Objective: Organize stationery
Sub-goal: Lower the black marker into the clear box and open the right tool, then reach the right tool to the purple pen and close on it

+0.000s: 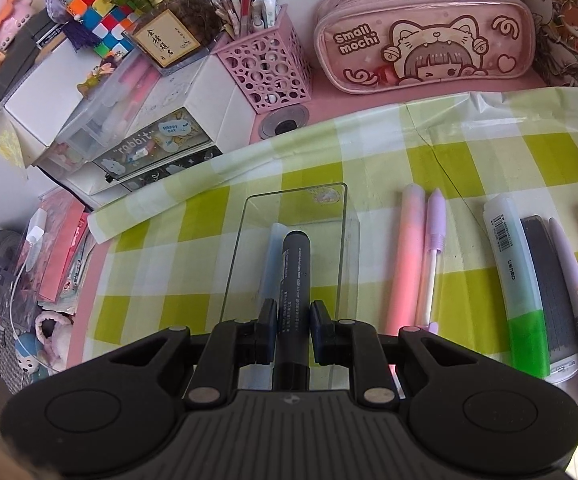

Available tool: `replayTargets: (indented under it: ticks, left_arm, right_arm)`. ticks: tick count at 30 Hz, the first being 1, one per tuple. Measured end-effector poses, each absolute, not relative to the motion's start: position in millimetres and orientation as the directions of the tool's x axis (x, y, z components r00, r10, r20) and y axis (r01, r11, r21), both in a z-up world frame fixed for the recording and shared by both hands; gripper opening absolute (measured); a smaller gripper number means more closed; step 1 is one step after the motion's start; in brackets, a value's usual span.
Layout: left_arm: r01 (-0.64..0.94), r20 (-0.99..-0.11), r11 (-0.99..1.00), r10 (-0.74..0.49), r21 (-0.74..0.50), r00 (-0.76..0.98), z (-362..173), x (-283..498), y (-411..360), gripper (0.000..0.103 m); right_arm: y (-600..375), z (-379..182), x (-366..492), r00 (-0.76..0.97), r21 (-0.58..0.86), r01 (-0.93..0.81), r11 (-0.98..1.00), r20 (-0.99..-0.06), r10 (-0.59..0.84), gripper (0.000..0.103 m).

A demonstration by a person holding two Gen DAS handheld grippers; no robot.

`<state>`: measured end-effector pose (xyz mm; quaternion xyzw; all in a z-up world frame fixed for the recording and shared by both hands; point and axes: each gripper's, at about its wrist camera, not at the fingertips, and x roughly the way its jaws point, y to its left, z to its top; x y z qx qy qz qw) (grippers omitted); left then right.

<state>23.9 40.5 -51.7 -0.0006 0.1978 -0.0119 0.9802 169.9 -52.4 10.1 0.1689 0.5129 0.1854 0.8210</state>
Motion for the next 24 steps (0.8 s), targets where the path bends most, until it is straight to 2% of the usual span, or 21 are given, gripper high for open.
replayTargets:
  ticks: [6,12,17,24]
  left_arm:
    - [0.022,-0.387,1.000,-0.022,-0.004,0.922,-52,24,39,0.073]
    - [0.024,-0.388,1.000,-0.025,-0.008,0.922,-52,22,39,0.073]
    - [0.023,-0.389,1.000,-0.023,-0.006,0.921,-52,23,38,0.073]
    - [0.005,-0.379,1.000,-0.006,-0.004,0.925,-53,21,37,0.073]
  right_arm:
    - [-53,9,172,0.384,0.486,-0.162,0.859,-0.770,0.509,0.019]
    - [-59,7,172,0.346,0.564,-0.186,0.805,-0.729,0.590,0.021]
    - [-64,20,162,0.371,0.566,-0.246,0.787,-0.695,0.616,0.034]
    - [-92,38,141,0.490,0.558,-0.270,0.785,-0.622,0.611,0.044]
